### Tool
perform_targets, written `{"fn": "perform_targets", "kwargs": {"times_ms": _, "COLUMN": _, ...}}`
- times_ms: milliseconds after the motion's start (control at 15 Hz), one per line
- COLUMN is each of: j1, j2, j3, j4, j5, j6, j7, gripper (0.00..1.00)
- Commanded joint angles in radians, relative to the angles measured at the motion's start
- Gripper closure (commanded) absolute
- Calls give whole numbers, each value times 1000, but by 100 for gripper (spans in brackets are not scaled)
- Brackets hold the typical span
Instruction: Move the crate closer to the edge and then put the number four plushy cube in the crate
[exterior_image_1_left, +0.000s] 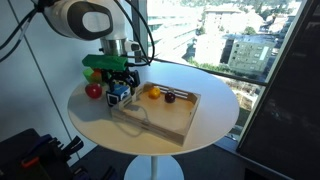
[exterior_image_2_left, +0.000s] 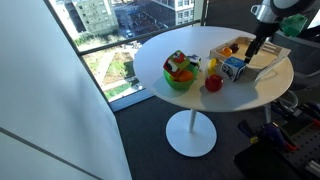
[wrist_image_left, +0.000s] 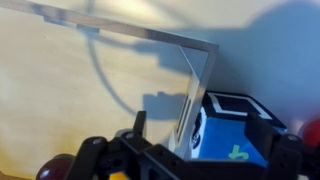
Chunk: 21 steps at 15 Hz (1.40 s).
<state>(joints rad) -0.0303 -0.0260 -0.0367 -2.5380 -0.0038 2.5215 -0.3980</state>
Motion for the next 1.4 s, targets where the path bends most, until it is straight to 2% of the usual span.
{"fn": "perform_targets", "kwargs": {"times_ms": 0, "j1": 15, "j2": -15, "j3": 11, "j4": 33, "j5": 30, "j6": -66, "j7": 22, "gripper": 0}}
{"fn": "perform_targets", "kwargs": {"times_ms": 267, "j1": 32, "j2": -7, "j3": 25, "j4": 50, "j5": 47, "j6": -85, "j7": 50, "gripper": 0}}
{"fn": "perform_targets", "kwargs": {"times_ms": 800, "j1": 52, "j2": 13, "j3": 50, "j4": 53, "j5": 17, "j6": -65, "j7": 210, "gripper": 0}}
{"fn": "perform_targets", "kwargs": {"times_ms": 1333, "j1": 56, "j2": 32, "j3": 55, "j4": 52, "j5": -24, "j6": -30, "j7": 296, "gripper": 0}}
